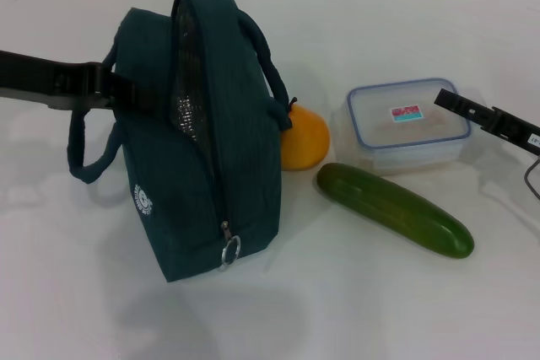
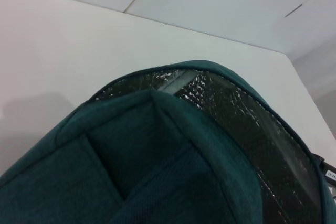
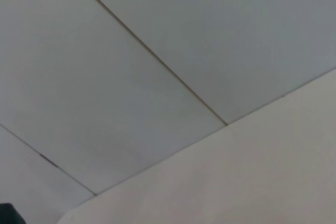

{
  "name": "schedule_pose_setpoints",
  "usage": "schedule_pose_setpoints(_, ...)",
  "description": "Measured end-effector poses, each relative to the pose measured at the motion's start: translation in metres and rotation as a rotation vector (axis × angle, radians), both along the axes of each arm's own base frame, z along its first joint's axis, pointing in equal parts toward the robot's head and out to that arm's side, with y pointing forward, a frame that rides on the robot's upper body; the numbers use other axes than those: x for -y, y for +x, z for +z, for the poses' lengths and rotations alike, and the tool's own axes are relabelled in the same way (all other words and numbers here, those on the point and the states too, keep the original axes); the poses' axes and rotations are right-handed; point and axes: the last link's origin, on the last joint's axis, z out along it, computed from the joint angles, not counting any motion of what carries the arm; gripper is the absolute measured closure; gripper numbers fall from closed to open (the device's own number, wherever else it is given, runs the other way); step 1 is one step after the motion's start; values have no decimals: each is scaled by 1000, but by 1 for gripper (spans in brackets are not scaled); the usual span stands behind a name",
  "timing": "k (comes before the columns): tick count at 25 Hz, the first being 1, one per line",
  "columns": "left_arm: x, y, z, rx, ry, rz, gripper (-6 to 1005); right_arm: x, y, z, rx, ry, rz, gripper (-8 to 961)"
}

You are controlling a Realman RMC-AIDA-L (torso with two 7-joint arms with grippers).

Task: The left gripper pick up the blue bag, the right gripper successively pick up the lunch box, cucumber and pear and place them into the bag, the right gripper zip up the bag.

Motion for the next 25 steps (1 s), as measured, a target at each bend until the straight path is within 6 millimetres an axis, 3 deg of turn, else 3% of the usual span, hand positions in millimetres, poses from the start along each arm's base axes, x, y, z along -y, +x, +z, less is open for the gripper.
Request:
schedule_pose_setpoints(17,0,0,-1,6,-6,1,960,12,-9,4,-125,-20,35,159)
schedule_pose_setpoints(25,-1,1,-1,7,-7,-1,961,12,-12,6,-149,-25,46,361)
